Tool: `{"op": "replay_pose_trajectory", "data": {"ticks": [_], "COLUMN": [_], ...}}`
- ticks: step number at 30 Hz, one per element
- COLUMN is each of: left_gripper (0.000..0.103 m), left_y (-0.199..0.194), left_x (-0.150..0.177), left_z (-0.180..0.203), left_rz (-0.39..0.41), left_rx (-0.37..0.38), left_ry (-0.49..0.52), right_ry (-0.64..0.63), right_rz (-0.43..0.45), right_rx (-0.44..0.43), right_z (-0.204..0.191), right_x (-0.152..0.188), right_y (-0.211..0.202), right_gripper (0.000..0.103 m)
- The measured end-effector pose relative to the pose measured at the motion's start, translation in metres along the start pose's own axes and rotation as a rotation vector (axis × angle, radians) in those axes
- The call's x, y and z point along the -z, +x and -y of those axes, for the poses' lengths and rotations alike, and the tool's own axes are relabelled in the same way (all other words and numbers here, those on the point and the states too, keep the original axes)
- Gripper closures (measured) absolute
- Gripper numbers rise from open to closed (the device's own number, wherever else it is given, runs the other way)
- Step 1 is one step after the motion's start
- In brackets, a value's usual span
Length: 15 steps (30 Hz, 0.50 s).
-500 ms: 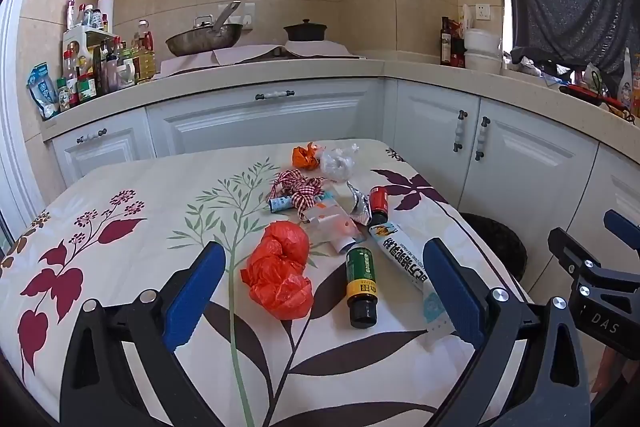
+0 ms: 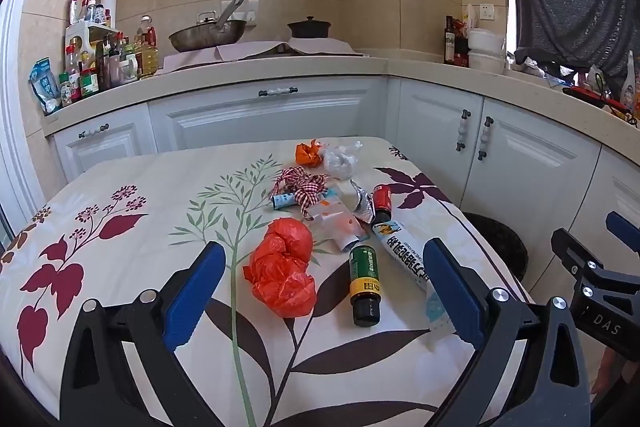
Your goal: Collect trash
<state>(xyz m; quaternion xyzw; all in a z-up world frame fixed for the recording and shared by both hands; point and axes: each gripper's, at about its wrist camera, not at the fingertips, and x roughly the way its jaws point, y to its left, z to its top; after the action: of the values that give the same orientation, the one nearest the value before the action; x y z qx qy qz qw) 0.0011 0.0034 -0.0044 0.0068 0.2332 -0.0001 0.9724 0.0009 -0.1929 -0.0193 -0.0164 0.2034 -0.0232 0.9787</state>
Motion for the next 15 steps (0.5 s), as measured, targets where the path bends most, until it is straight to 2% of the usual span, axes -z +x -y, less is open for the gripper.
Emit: {"op": "replay_pose_trajectory", "data": {"ticks": [15], "left_gripper": [0.007], "left_y": [0.0025], "left_x": [0.0019], "left_z": [-0.0034], "left_rz": [-0.009], "left_rx": [-0.005], "left_ry": [-0.012], "right_ry": [-0.004], "right_rz": [-0.001], "right_rx": [-0.001], "right_z": [-0.0039], "right_x": [0.0009], "right_y": [0.0011], "right_gripper": [0.004]}}
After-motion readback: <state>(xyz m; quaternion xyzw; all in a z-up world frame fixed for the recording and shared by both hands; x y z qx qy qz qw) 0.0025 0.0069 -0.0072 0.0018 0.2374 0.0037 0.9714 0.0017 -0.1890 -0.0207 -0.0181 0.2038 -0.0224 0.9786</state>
